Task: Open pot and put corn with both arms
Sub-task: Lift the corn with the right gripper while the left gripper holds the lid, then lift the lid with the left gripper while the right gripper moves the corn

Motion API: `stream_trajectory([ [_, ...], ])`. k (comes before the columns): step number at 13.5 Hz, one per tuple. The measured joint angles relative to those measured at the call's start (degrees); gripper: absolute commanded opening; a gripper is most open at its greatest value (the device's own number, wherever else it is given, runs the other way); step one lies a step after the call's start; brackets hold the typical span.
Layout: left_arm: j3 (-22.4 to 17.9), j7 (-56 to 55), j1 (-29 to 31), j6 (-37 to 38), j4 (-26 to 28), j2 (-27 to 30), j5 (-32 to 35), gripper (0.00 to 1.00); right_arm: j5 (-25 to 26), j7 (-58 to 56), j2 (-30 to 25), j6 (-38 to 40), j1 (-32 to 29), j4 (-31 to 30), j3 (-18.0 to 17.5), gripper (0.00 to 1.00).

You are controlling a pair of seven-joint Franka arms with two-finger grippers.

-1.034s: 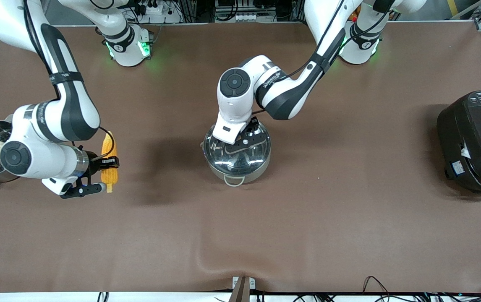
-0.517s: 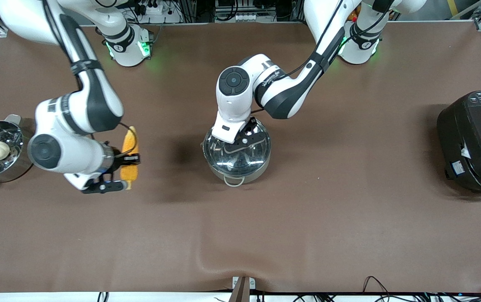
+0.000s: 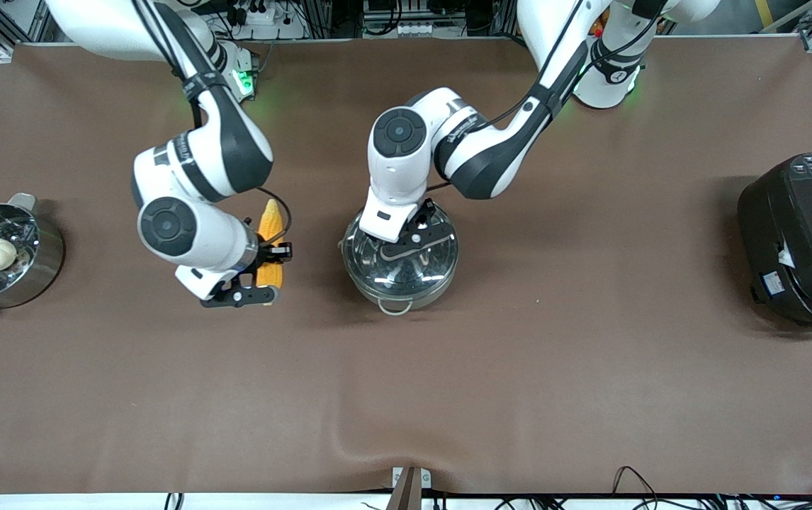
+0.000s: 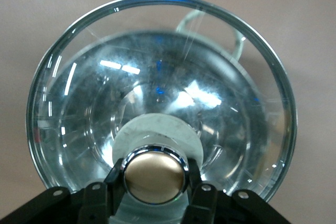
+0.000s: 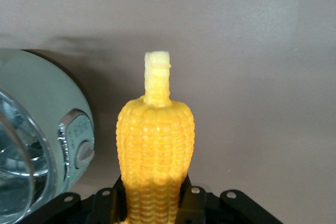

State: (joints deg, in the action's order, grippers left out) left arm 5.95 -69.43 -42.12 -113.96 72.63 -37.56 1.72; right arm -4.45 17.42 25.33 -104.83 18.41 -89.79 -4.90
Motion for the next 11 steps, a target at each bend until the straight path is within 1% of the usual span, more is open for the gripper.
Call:
stream_trajectory([
  [3, -0.32, 0.00, 2.60, 2.69, -0.17, 4.91, 0.00, 0.00, 0.01, 2.22, 0.02, -0.34, 1.05, 0.20, 0.04, 0.00],
  [6, -0.46, 0.91, 5.53, 7.90, -0.15, 9.02, 0.03, 0.00, 0.01, 4.05, 0.71, -0.46, 4.70, 1.69, -0.01, 0.00],
  [9, -0.69, 8.72, 10.77, 14.50, 0.26, 11.88, 0.07, 0.00, 0.40, 4.88, 3.66, -1.57, 11.32, 4.74, 0.04, 0.00],
  [11, -0.83, 15.11, 15.82, 15.89, 2.04, 13.89, 0.10, 0.00, 1.09, 5.78, 7.07, -3.87, 14.95, 7.50, 0.12, 0.00],
])
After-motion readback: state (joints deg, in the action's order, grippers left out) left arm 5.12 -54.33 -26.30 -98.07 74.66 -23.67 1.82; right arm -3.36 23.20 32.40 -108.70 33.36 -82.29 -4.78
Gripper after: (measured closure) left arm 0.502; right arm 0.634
